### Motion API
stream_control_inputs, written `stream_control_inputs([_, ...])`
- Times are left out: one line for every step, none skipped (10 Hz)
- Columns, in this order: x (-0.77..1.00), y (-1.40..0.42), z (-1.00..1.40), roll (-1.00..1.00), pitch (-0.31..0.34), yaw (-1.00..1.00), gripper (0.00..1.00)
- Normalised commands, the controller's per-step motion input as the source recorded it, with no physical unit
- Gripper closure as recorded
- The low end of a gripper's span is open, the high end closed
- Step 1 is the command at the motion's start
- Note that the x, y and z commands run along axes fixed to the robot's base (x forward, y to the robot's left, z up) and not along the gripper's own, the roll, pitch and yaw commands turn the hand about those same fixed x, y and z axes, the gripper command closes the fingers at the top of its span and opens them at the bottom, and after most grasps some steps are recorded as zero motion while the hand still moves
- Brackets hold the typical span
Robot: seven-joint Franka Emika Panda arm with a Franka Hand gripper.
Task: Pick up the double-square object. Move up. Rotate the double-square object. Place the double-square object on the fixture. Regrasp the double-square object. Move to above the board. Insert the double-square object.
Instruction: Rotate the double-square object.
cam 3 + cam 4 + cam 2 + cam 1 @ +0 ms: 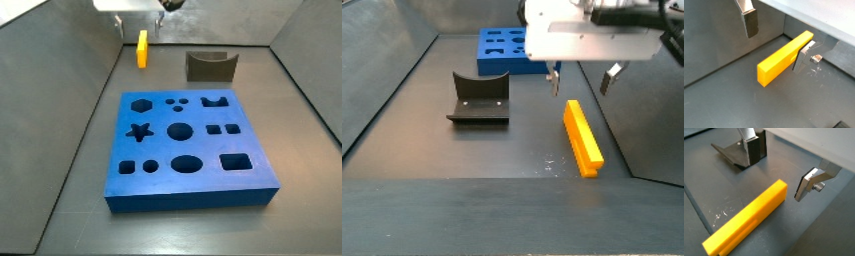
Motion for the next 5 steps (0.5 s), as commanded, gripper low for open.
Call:
stream_control_inputs([-0.03, 0.01, 0.64, 0.07, 0.066, -0.02, 0.00])
stream_control_inputs([-0.03, 0.01, 0.54, 0.07, 0.066, -0.01, 0.00])
stream_control_inputs([-0.03, 0.01, 0.43, 0.08, 0.069, -0.01, 0.00])
stream_control_inputs([0.00, 0.00, 0.00, 0.00, 0.000, 1.00, 0.00])
stream_control_inputs([0.00, 0.00, -0.11, 0.00, 0.000, 1.00, 0.00])
